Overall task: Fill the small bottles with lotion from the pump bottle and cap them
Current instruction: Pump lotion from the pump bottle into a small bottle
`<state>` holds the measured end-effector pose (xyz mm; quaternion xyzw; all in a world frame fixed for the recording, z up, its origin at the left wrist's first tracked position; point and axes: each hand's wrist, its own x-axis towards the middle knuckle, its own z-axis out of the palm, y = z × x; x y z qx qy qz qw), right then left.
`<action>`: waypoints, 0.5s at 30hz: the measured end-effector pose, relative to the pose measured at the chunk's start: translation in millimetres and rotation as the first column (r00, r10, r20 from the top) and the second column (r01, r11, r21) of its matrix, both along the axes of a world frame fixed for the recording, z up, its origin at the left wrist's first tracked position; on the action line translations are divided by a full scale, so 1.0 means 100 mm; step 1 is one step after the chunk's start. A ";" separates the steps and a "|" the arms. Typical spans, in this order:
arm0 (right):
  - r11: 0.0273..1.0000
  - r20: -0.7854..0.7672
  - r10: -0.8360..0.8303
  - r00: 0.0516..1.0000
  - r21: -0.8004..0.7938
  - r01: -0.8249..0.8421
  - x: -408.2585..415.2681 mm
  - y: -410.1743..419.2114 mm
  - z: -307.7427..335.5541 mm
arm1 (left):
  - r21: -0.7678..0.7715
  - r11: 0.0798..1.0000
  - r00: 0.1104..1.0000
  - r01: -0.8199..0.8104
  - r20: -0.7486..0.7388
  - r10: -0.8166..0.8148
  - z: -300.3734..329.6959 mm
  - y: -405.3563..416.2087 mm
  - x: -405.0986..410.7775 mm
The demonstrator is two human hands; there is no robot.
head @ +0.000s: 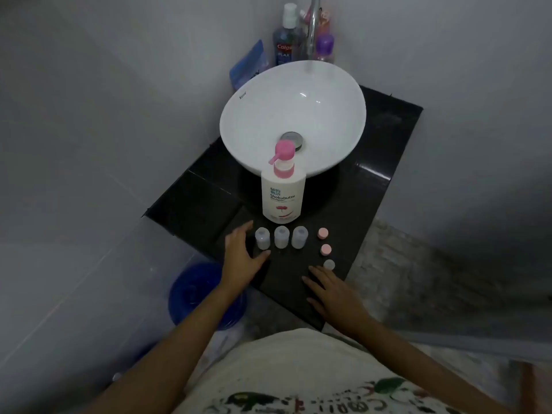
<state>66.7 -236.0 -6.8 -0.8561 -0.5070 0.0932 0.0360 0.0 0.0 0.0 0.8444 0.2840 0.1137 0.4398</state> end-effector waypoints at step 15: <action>0.485 -0.268 -0.135 0.954 0.822 0.300 0.69 0.79 1.71 | -0.130 0.992 0.989 -0.008 0.148 0.027 0.48 0.07 -0.07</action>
